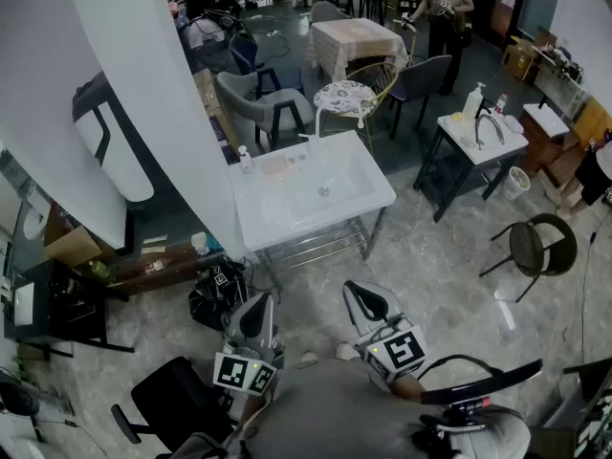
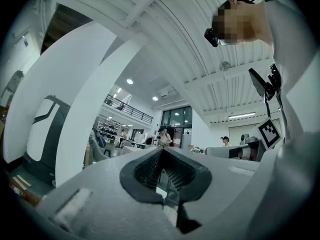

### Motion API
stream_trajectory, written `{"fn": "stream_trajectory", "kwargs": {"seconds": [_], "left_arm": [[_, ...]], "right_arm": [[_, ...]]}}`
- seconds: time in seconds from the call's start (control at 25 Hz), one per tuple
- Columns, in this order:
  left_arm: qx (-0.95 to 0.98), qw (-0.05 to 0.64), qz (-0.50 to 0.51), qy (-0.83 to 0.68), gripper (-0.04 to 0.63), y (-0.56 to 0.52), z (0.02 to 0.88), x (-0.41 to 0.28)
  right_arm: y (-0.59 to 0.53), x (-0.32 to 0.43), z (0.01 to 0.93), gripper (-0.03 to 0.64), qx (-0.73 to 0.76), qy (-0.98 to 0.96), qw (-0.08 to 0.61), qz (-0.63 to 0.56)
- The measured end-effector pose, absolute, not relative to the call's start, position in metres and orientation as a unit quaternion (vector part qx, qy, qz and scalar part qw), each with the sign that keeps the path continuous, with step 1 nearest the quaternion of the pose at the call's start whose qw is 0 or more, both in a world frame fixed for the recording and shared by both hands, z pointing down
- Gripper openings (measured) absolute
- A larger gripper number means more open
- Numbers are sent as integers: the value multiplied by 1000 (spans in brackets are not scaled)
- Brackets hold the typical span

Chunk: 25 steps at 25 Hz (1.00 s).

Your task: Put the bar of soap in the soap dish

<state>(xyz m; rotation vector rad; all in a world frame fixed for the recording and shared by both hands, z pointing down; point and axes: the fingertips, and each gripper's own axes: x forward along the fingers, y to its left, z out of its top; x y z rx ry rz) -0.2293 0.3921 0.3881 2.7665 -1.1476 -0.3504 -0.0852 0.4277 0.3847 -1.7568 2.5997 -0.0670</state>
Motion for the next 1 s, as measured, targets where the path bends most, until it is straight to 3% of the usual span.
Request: {"fn": "stream_trajectory", "kwargs": {"seconds": [0.48,0.72,1.0], "left_arm": [[913,54,-105,-392,0,402,388,-210],[905,56,-95,-411,-2,395,389,-192],[901,40,-87,-424,-2,392,384,-165]], "right_arm": [[425,-72,408,3,-539,840,-1,-59],[408,-47,432,3,-548,832,-54,-70],[403,-17,443,3,-534,840,-56,-79]]}}
